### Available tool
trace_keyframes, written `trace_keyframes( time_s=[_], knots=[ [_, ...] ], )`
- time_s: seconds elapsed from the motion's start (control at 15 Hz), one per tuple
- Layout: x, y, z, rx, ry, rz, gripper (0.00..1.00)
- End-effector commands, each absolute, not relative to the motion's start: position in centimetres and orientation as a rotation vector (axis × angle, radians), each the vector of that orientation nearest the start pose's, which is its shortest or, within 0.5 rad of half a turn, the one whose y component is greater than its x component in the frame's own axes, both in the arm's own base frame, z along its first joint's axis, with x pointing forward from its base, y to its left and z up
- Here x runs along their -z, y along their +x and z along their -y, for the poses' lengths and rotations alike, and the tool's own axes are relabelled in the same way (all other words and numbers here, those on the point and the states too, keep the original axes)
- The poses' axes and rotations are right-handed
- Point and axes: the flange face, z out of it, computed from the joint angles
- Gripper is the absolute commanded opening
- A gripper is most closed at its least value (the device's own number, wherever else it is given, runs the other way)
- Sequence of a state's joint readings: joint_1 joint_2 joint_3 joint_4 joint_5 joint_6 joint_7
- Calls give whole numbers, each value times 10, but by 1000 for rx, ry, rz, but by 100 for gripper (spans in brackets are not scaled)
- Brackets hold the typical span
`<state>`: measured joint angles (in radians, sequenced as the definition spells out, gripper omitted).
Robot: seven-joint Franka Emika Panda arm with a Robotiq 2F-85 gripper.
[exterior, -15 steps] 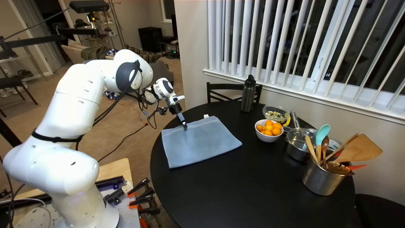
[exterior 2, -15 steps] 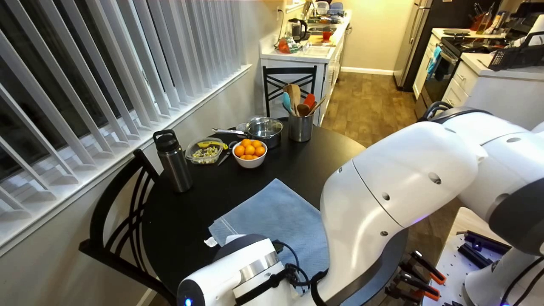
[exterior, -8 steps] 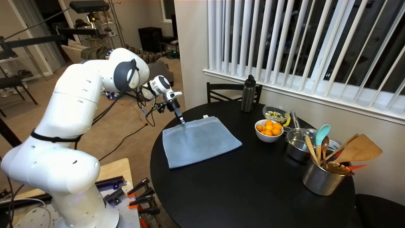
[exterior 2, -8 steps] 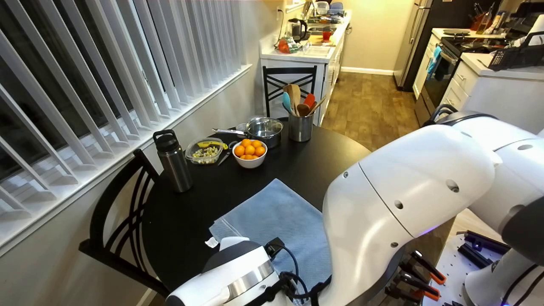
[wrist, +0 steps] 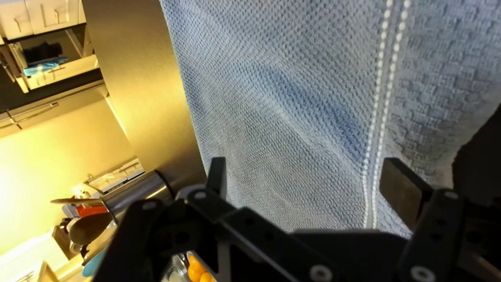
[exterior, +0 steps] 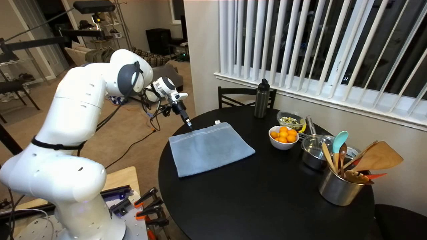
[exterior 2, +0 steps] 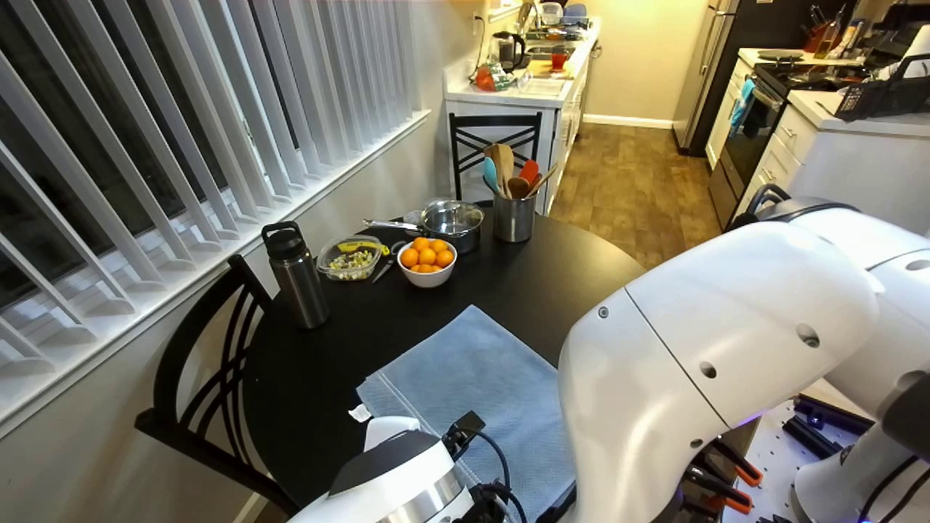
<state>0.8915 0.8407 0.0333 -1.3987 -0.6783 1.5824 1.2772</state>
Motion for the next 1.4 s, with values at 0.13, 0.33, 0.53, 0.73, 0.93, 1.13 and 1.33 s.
trace_keyframes(
  time_s=[0.13,0.33,0.53,0.73,0.93,1.13,1.33],
  knots=[
    [-183,464,-487,-355,2290,120,100],
    [-179,477,-488,-364,2344,119,100],
    [-173,487,-490,-367,2431,108,100],
    [-168,496,-488,-380,2478,103,100],
    [-166,500,-486,-386,2515,92,74],
    [-164,502,-485,-388,2532,85,54],
    [-162,503,-485,-389,2545,84,33]
  ],
)
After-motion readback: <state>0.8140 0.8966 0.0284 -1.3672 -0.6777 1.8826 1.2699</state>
